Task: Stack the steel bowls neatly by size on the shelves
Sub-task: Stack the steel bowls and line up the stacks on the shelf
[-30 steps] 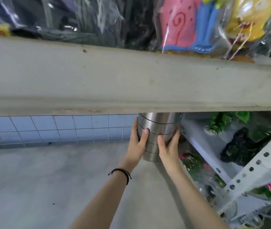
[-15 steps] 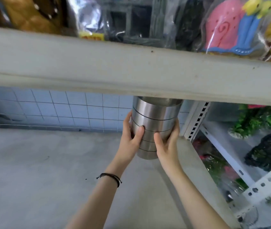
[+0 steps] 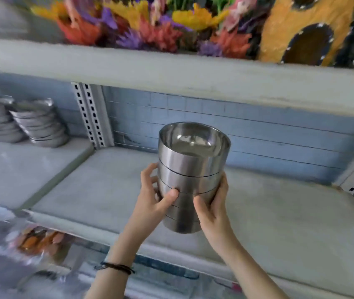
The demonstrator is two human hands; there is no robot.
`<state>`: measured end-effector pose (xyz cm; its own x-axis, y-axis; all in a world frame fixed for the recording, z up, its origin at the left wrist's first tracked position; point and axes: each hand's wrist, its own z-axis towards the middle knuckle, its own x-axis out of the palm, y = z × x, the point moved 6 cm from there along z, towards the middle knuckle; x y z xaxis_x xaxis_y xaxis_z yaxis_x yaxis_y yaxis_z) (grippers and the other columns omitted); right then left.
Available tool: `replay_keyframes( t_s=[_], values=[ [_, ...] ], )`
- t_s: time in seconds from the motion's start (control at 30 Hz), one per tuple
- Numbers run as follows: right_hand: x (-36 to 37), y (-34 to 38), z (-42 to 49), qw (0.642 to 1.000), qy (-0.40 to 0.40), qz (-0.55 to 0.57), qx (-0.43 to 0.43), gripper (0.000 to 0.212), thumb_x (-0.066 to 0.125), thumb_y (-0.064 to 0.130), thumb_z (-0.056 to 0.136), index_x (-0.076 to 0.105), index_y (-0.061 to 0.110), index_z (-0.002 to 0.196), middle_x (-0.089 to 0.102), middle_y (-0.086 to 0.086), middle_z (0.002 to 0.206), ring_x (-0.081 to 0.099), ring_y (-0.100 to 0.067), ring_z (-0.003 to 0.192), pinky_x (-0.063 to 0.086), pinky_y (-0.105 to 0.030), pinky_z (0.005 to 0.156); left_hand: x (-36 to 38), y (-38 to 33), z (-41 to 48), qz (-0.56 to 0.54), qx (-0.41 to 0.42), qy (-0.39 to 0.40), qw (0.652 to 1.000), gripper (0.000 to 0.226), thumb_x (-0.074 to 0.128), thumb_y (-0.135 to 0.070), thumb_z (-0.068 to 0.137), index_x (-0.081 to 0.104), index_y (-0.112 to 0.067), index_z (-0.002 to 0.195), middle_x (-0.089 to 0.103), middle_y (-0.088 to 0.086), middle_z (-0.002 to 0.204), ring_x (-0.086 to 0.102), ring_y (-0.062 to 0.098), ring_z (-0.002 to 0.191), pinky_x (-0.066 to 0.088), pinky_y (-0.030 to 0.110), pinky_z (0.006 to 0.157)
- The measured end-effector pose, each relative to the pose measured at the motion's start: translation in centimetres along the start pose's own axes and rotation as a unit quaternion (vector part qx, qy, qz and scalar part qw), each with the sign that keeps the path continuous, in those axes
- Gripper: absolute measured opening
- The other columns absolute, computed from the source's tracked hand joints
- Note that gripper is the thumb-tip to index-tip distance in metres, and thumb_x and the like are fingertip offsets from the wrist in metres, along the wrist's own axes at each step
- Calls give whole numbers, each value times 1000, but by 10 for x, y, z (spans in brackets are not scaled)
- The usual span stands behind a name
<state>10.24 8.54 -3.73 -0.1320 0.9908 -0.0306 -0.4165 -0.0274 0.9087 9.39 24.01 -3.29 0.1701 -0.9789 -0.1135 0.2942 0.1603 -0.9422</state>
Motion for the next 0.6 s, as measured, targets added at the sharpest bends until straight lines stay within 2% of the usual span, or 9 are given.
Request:
replay_keyframes(
  t_s=[0.07,0.13,0.23,0.3,0.4,0.5,0.6],
  values=[
    [43,3,-4,999,31,26,8,97,63,71,76,10,33,148,36,4,149,44,-8,134,45,-25,105,-44,1,-9,23,-3,-11,1000,64,58,-58,65,28,-46,120,52,-1,115,60,-5,82,50,17,70],
    [87,6,-6,997,61,45,17,102,63,70,76,6,31,151,33,3,152,42,-5,135,43,-19,104,-88,2,-18,33,-5,-26,999,66,57,-59,65,26,-44,120,51,-2,117,61,-3,87,50,15,72],
    [147,11,-4,994,91,60,24,106,64,70,76,2,29,151,29,2,155,40,-6,138,43,-23,107,-146,0,-25,41,-2,-50,998,70,58,-59,64,26,-38,123,52,-4,115,61,-2,91,51,15,74],
    [182,13,-1,992,104,63,30,109,64,73,74,1,28,152,29,-1,156,40,-10,139,42,-33,111,-180,-3,-30,43,-8,-65,997,71,60,-57,67,23,-37,125,52,-5,111,61,-9,88,52,16,76],
    [230,15,4,988,131,73,37,111,65,72,74,1,29,152,28,1,157,39,-14,141,42,-44,111,-223,-3,-34,52,-11,-88,995,56,63,-38,83,22,-45,120,52,-8,106,60,-14,85,48,9,74],
    [274,18,13,985,153,78,31,111,64,75,73,0,31,152,25,4,158,37,-11,142,42,-41,112,-266,0,-32,50,-14,-117,992,49,58,-45,87,22,-51,120,53,-7,110,64,-4,89,52,16,73],
    [317,20,23,980,177,85,28,113,63,78,70,-2,34,152,24,8,157,38,-8,140,45,-32,109,-307,3,-30,47,-14,-140,989,54,54,-45,79,22,-49,121,52,-9,114,64,-8,93,50,13,74]
  ],
)
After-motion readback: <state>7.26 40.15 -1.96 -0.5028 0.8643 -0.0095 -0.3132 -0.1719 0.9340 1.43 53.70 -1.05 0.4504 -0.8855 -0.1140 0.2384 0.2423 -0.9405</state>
